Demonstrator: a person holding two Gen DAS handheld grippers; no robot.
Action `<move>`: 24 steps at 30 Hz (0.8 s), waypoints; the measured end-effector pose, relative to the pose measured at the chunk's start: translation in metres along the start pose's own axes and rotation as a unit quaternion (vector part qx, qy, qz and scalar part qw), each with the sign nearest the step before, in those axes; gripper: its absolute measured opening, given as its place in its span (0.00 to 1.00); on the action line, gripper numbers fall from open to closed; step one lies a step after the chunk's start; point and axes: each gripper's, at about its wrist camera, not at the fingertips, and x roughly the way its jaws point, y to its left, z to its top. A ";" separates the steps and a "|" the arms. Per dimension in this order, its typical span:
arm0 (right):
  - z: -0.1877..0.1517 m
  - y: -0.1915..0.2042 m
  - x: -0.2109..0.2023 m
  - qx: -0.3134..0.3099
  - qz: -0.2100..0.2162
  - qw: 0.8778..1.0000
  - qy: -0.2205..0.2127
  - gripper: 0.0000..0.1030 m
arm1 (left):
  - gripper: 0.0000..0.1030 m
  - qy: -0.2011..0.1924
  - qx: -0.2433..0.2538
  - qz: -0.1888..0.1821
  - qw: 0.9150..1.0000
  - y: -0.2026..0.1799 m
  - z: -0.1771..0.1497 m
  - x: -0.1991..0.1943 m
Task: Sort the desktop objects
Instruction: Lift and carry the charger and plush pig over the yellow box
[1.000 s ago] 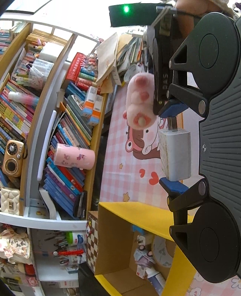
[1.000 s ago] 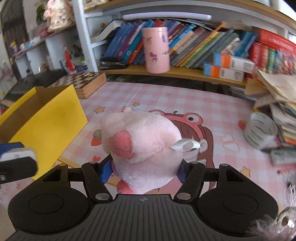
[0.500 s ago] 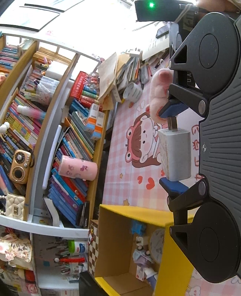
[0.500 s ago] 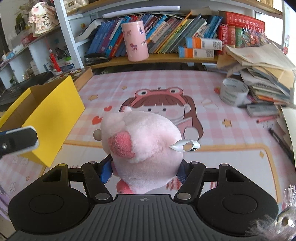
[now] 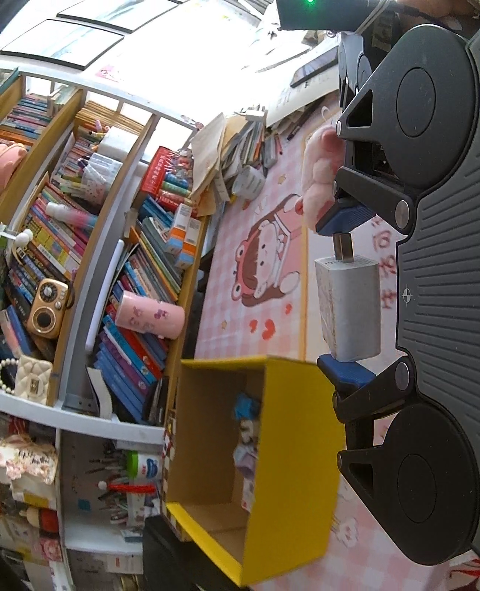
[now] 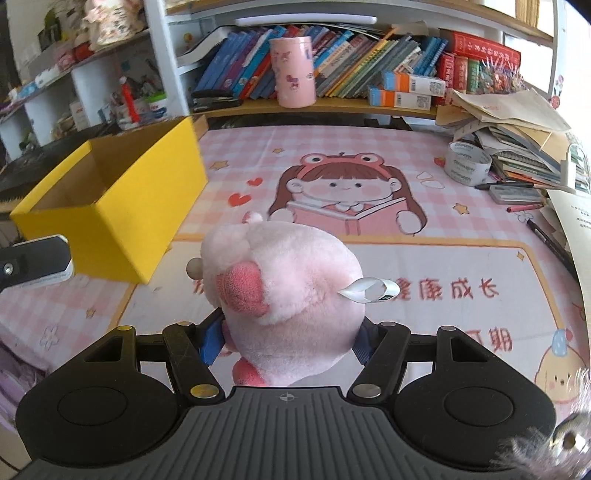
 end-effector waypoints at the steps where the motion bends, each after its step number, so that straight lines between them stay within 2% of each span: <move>1: -0.003 0.005 -0.002 -0.002 0.000 1.000 0.000 0.61 | 0.70 0.001 0.000 0.000 1.000 0.003 -0.002 -0.004; 14: -0.050 0.070 -0.027 -0.010 0.001 1.000 0.016 0.61 | 0.70 0.012 -0.001 -0.003 1.000 0.043 -0.031 -0.051; 24: -0.064 0.108 -0.032 -0.028 0.015 0.999 0.028 0.61 | 0.70 0.009 -0.011 0.006 1.000 0.065 -0.041 -0.077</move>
